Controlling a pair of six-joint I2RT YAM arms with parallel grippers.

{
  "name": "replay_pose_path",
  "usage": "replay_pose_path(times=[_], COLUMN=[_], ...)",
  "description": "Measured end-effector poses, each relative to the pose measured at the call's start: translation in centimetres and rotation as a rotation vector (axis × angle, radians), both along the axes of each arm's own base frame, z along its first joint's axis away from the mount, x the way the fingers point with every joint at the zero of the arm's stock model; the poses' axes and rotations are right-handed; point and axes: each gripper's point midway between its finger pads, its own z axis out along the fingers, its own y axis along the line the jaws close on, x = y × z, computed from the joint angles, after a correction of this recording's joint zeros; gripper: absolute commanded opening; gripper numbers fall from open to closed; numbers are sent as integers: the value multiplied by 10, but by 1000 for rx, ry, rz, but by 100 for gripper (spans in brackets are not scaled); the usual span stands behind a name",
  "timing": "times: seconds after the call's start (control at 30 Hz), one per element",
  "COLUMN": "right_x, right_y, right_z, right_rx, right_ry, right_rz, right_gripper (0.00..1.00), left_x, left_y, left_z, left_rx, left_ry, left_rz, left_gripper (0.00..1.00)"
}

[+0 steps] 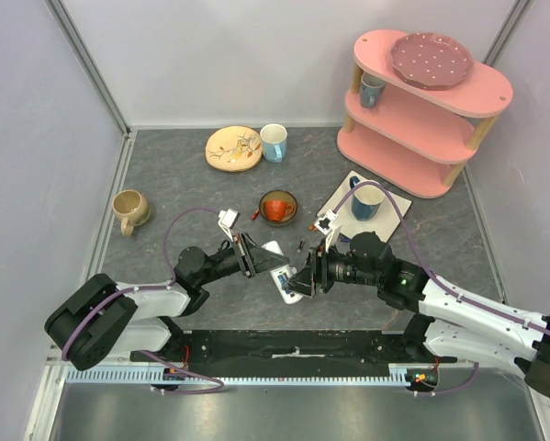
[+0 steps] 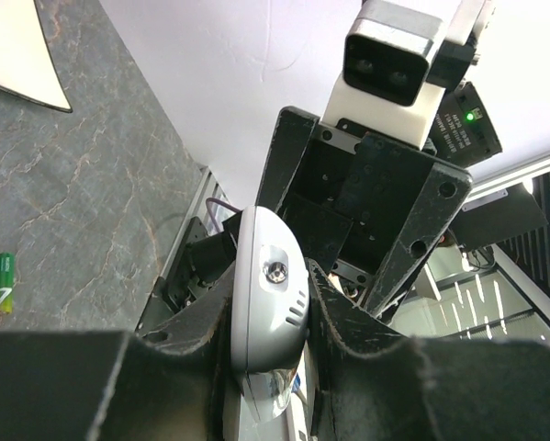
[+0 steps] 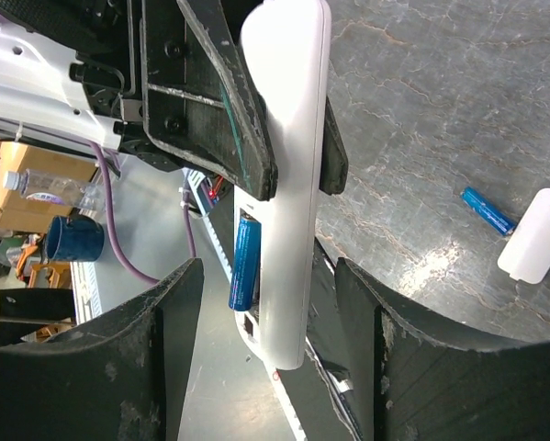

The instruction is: Load the batteries into the remote control

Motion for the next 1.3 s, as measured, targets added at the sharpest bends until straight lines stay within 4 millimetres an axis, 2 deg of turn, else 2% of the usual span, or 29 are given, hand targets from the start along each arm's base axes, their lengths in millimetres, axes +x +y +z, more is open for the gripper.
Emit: replay_pose_path(times=[0.4, 1.3], right_x=[-2, -1], right_y=[2, 8], right_z=[-5, -3], right_rx=[12, 52], right_ry=[10, 39], right_rz=[15, 15], right_gripper=[62, 43], left_x=[1, 4], left_y=[-1, -2], left_z=[12, 14], left_rx=[-23, -25], left_ry=[-26, -24], left_rz=[-1, 10], left_gripper=[2, 2])
